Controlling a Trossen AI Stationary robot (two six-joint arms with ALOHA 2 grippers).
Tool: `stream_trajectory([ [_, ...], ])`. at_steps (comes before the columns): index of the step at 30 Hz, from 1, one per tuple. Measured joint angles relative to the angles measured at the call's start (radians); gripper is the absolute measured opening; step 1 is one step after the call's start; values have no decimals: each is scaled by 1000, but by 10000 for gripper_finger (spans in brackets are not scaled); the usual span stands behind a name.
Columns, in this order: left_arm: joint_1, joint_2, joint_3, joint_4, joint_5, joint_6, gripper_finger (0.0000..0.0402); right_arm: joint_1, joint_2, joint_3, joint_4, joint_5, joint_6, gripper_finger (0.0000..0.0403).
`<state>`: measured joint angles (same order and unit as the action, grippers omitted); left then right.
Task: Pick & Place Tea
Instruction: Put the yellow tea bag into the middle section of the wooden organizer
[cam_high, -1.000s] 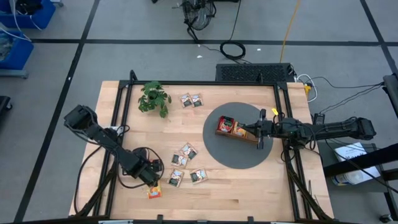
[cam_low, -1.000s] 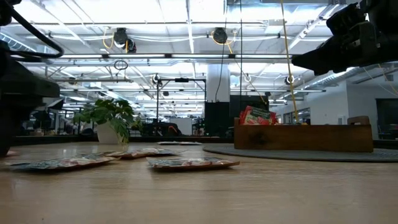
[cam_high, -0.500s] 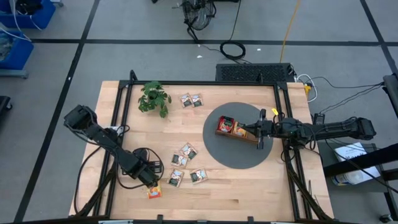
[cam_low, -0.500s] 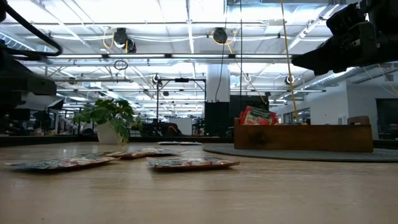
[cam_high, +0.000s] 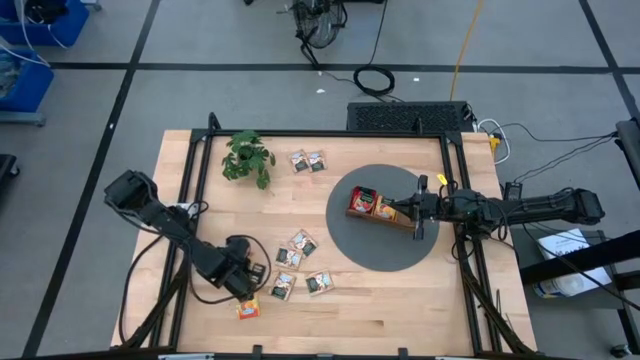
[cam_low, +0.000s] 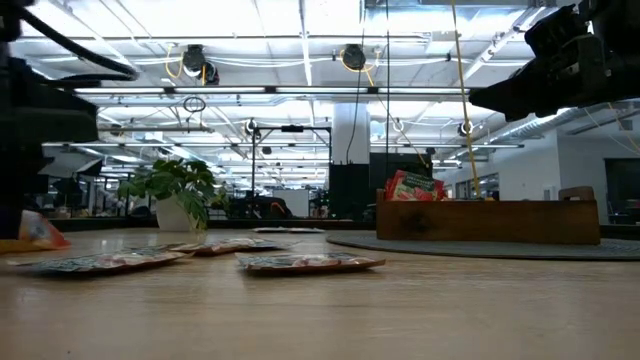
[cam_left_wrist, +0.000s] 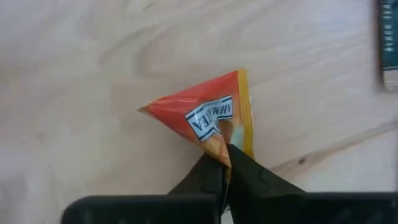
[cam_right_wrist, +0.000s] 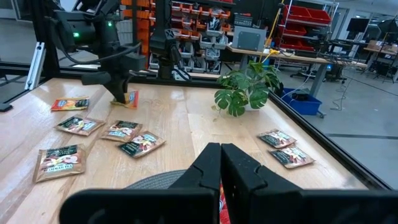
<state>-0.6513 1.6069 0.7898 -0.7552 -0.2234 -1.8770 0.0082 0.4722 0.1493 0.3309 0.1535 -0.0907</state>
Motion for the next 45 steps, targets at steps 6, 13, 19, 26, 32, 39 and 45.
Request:
stream_trajectory([
  [6,82,0,82,-64,-12,390,7,0,0,0,0,0,13,0],
  [13,197,-1,234,-90,-202,1030,4,0,1,0,5,-1,26,0],
  [19,247,-3,313,112,-447,1886,3,0,56,-38,194,-108,37,0],
  [26,318,-3,312,447,-590,2555,3,0,202,-77,435,-126,81,0],
  [32,404,13,313,470,-536,2752,6,0,344,8,423,-102,130,0],
  [39,455,72,312,526,-499,2829,7,-26,557,208,307,-99,87,2],
  [45,460,117,313,577,-494,2844,4,-55,757,346,275,-105,17,64],
])
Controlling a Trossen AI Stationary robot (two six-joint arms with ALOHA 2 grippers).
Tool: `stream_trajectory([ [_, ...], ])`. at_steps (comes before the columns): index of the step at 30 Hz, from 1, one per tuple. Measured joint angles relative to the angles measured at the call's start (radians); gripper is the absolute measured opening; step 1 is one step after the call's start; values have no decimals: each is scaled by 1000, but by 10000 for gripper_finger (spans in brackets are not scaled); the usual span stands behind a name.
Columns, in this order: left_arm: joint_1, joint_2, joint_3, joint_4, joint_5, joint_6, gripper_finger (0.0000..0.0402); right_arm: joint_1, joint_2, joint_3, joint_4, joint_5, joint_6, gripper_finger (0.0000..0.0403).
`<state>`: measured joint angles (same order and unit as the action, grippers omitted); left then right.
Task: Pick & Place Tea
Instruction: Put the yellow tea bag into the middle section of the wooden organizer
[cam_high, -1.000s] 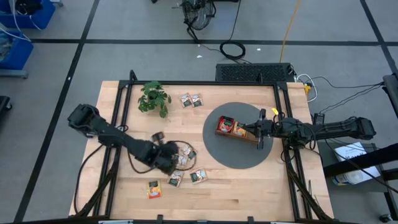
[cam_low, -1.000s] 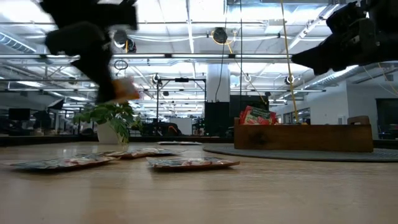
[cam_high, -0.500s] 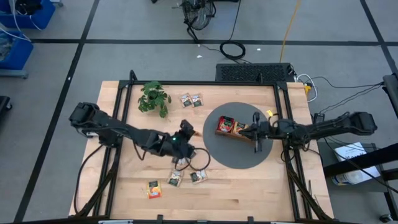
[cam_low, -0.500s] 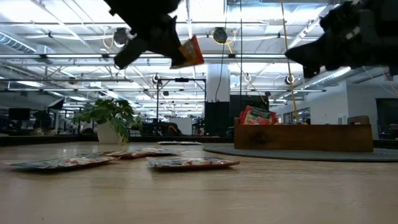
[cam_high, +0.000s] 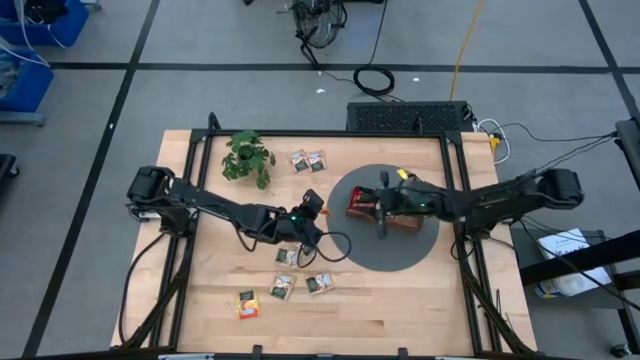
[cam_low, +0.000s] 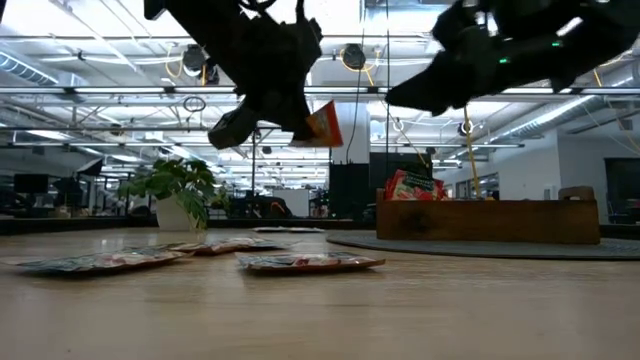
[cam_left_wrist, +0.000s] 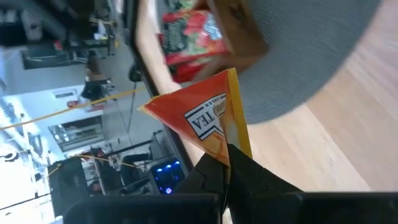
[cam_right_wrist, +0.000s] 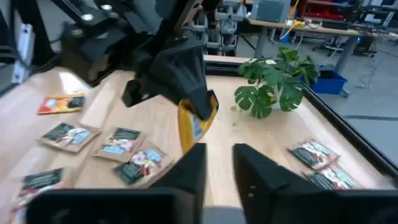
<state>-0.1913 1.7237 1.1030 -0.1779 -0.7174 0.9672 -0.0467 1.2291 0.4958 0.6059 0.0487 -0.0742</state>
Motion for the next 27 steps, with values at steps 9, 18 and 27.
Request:
stream_trajectory([
  [9,-18,-1,0,18,11,1,6,-4,262,164,64,-154,33,197],
  [18,-35,-1,0,23,23,2,7,-5,363,244,54,-213,36,209],
  [27,-37,-1,0,25,63,-17,7,-8,356,268,31,-290,55,186],
])
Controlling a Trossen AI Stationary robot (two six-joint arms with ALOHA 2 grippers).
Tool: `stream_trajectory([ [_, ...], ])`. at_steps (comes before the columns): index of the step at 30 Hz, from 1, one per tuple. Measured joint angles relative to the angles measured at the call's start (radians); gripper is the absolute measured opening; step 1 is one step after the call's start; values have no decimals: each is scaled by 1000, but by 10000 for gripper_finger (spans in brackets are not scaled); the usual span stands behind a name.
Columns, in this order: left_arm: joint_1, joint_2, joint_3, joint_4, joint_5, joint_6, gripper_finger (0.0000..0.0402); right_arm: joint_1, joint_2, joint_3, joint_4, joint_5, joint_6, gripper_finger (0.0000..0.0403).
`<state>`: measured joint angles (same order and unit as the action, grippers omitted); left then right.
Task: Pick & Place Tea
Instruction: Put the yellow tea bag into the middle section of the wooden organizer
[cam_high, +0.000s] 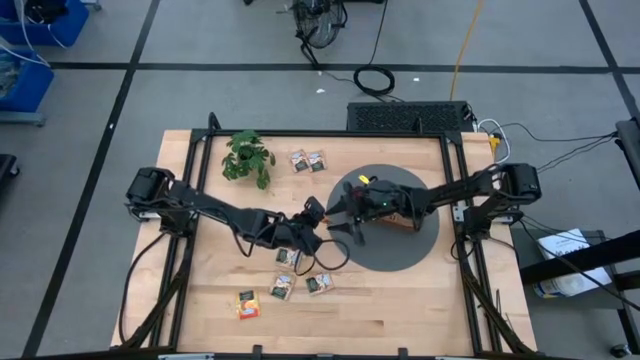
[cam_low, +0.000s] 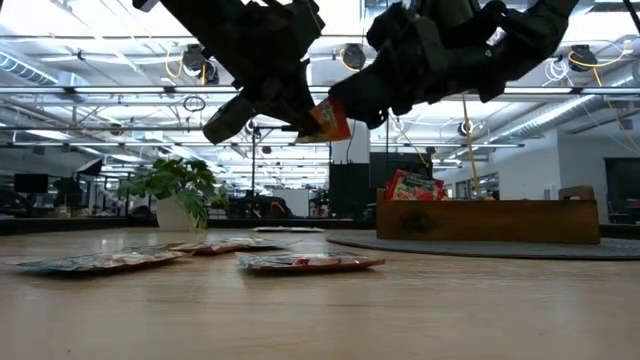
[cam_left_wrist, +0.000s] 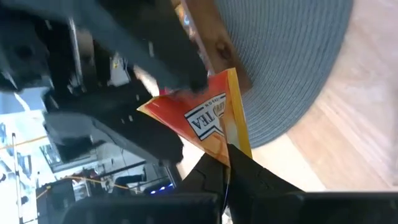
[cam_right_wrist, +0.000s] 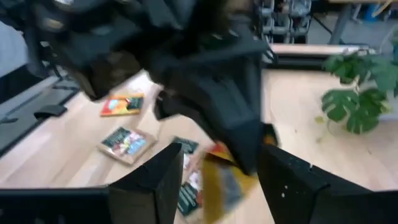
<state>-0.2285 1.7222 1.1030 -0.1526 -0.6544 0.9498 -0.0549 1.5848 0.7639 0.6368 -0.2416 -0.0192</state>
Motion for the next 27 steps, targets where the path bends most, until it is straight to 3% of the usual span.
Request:
stream_trajectory([
  [4,-1,0,0,6,3,1,4,-1,0,30,-103,-2,-1,176],
  [11,-1,0,0,7,19,-10,4,-5,0,36,-103,-52,6,147],
  [14,-2,0,0,8,28,-13,7,-5,0,36,-101,-52,7,110],
  [19,-3,0,0,7,29,-33,4,-5,0,36,-97,-52,-18,15],
  [24,-11,0,-2,29,22,-117,17,-4,-2,36,-111,-44,-46,6],
  [27,-34,-2,-2,42,-30,-192,36,-1,-24,37,-161,26,-71,5],
])
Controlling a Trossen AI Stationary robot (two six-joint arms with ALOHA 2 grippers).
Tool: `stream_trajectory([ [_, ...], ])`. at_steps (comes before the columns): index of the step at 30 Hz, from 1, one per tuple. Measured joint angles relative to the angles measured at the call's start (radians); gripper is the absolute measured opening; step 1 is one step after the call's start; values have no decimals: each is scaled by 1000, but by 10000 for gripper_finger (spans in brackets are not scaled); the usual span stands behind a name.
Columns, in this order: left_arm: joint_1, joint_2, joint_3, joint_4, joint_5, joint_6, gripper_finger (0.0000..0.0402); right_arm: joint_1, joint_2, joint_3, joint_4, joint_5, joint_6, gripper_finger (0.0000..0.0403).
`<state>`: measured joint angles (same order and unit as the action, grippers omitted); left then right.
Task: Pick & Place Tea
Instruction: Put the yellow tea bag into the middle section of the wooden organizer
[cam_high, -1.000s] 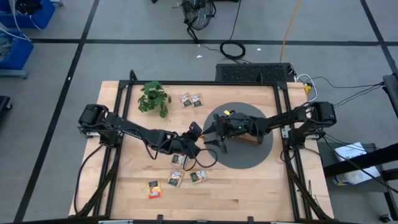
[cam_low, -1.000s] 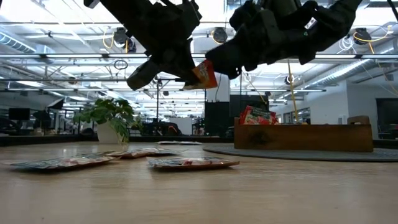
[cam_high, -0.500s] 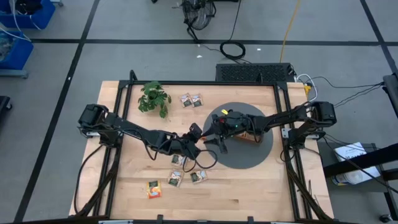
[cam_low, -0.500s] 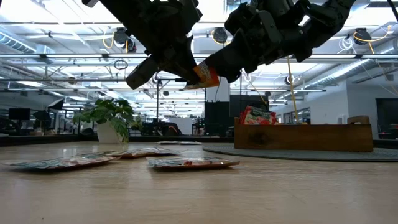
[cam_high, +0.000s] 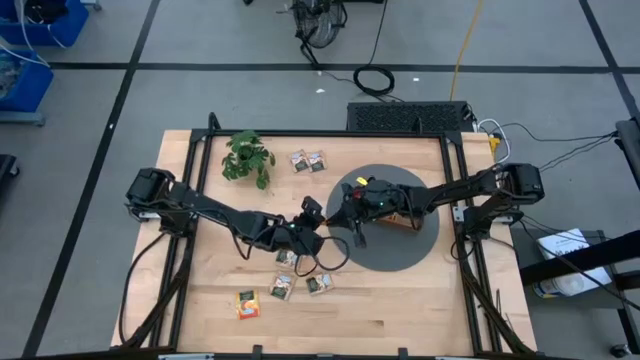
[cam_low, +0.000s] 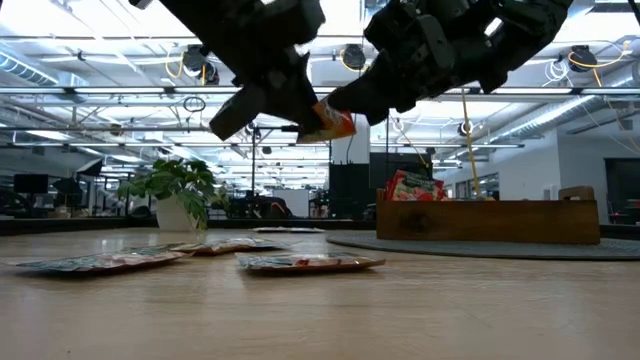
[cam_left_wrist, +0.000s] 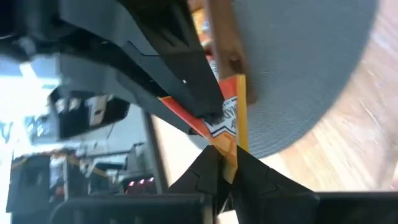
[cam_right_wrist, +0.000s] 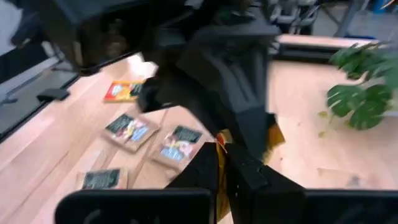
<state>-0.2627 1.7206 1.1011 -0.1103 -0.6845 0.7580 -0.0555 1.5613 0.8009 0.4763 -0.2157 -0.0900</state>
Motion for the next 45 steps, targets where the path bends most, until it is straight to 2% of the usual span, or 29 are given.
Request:
stream_trajectory([
  [7,-71,-55,1,-19,-166,-101,60,3,-51,-4,-102,92,-28,3],
  [13,-105,-147,2,-9,-179,-215,62,6,-62,-21,-115,90,-32,3],
  [16,-95,-194,2,-10,-132,-341,62,15,-60,-59,39,122,-61,3],
  [20,-57,-240,-4,9,41,-438,62,36,-71,-136,368,141,-162,3],
  [22,-42,-246,-4,37,84,-457,62,40,-69,-169,511,142,-198,3],
  [25,-32,-246,-6,68,82,-452,62,44,-71,-198,632,154,-232,3],
  [31,-11,-247,-6,148,59,-439,62,75,-69,-243,748,318,-382,3],
  [36,50,-250,-6,277,68,-504,62,97,-70,-267,927,319,-467,3],
  [38,81,-250,-6,308,139,-530,63,104,-70,-272,966,299,-491,3],
  [41,126,-250,-6,376,349,-583,63,111,-70,-273,972,241,-510,3],
  [43,154,-250,-6,407,476,-625,63,120,-70,-273,971,239,-510,3],
  [45,177,-250,-6,415,540,-646,63,130,-70,-274,973,241,-531,3],
])
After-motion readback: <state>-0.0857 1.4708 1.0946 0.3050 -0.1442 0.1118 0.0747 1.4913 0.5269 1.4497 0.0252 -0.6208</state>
